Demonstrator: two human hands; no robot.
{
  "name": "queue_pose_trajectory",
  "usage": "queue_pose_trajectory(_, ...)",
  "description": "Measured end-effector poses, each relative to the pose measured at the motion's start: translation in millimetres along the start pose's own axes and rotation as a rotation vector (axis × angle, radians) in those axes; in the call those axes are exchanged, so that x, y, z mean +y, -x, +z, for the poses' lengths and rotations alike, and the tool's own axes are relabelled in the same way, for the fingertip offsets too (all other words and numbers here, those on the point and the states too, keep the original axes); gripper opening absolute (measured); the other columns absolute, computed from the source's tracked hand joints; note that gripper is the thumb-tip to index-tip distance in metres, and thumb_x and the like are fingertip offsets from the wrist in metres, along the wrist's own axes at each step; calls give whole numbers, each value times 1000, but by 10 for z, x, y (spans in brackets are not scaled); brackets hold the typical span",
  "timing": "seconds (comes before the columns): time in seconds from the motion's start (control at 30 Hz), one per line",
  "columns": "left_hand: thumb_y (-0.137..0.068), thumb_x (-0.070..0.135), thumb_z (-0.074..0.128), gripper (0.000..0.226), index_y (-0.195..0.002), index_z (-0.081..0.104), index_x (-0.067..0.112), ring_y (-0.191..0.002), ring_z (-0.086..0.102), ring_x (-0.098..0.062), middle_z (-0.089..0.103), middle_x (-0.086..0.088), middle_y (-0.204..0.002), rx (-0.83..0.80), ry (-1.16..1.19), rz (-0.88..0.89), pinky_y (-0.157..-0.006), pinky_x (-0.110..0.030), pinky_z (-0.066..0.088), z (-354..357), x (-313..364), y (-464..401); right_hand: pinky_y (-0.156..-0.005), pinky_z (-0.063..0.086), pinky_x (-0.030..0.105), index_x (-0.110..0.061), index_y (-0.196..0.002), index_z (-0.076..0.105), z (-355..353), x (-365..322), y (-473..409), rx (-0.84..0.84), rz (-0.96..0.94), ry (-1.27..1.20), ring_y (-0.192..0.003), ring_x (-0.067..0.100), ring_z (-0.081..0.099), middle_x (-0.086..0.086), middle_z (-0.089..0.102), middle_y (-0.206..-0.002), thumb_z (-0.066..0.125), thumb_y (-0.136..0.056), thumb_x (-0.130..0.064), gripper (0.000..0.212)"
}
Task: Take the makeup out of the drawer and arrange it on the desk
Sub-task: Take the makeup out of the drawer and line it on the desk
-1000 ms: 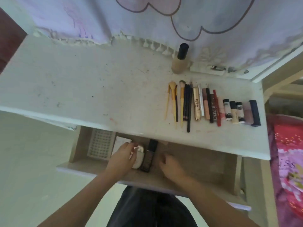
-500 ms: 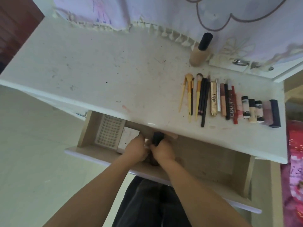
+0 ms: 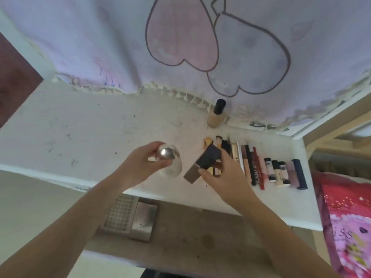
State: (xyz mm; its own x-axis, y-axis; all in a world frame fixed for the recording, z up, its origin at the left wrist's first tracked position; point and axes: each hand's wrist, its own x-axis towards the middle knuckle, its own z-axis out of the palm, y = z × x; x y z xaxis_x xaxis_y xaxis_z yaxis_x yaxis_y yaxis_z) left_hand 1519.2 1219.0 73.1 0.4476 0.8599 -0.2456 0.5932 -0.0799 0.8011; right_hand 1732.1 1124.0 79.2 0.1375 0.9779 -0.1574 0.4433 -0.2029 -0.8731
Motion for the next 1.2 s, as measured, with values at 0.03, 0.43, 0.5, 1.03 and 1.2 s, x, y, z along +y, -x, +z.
queue_pose_trajectory(0.03,-79,26,74,23,-94,59,37,-88,60,3,66,20,-91,68,20,30,-70,-8,39,-8,83,-218,-71,44,2,-37,-107,47,-63,-73,-197,87,-27,-33,-91,-23,51,-29,55,-99,68,-83,-21,36)
queue_pose_trajectory(0.43,-86,24,62,21,-104,56,14,-80,53,-14,57,5,-88,256,10,121,-65,-24,35,465,370,-1695,-83,48,42,-5,-119,48,75,8,-1343,367,121,224,-101,28,56,14,56,-114,59,-87,-18,36)
queue_pose_trajectory(0.5,-86,21,60,19,-104,55,16,-81,52,-12,56,7,-89,222,1,133,-64,-20,35,506,401,-1743,-82,48,39,-6,-121,47,96,47,-1344,390,121,196,-100,27,57,13,56,-116,59,-87,-18,38)
queue_pose_trajectory(1.03,-92,13,50,24,-85,53,36,-68,59,-4,62,12,-76,264,-31,-104,-60,-22,48,771,-651,714,-81,45,12,-24,-117,60,719,654,656,-320,-123,373,-91,1,58,-11,62,-104,44,-97,-28,25)
queue_pose_trajectory(1.2,-97,30,41,41,-133,40,13,-108,53,-32,49,-15,-124,-67,-442,-481,-85,-42,47,1122,-1145,873,-112,27,32,-17,-145,30,1036,1269,607,-287,56,668,-135,22,34,4,33,-149,46,-97,-26,52)
